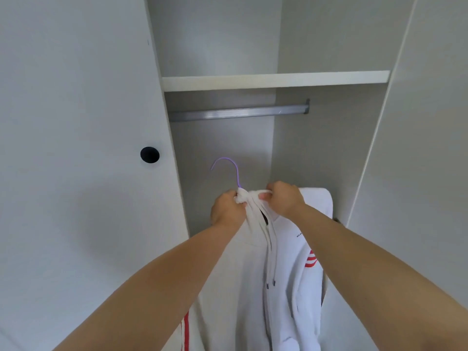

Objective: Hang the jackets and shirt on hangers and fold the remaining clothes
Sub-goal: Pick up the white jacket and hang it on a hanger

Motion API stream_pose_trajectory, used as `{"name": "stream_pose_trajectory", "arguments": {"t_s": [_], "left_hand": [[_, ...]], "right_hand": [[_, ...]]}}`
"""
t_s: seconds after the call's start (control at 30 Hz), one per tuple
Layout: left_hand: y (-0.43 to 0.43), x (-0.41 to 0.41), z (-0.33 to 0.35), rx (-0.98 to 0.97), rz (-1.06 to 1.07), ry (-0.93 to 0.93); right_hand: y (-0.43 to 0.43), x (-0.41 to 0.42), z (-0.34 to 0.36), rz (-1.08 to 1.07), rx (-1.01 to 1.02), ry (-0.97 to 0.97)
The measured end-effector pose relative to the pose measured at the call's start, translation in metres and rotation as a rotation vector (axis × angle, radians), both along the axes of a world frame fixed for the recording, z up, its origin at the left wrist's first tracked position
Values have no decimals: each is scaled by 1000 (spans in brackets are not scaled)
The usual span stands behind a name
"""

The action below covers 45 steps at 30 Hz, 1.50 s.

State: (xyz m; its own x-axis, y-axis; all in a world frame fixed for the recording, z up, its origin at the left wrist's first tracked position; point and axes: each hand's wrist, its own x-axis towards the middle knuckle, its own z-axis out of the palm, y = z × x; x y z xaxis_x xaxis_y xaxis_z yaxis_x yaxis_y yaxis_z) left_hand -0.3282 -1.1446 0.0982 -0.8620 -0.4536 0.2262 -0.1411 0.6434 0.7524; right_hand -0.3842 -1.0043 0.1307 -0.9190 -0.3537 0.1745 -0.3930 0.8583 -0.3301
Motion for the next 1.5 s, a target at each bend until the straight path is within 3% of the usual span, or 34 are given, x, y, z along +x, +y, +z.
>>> {"name": "stream_pose_trajectory", "arguments": {"t_s": [0.3, 0.53, 0.73, 0.87, 0.93, 1.13, 1.4, 1.5], "left_hand": [[40, -11, -8, 243, -7, 126], [2, -68, 2, 229, 29, 171], [-14, -134, 17, 86, -2, 110], [-10, -155, 29, 175, -101, 165], [-8, -165, 35, 121, -148, 184], [-10, -187, 60, -300, -335, 168], [-15, -207, 66, -381, -283, 194], [-7, -214, 70, -526, -348, 228]], "right_hand": [[19, -5, 22, 22, 224, 181], [1, -31, 28, -52, 268, 269], [-6, -72, 27, -165, 67, 62], [-4, -93, 29, -245, -183, -73], [-3, -98, 33, -294, -298, -117], [6, -100, 54, -393, -538, -170], [15, -99, 74, -435, -628, -137], [21, -106, 78, -480, -629, -127]]}}
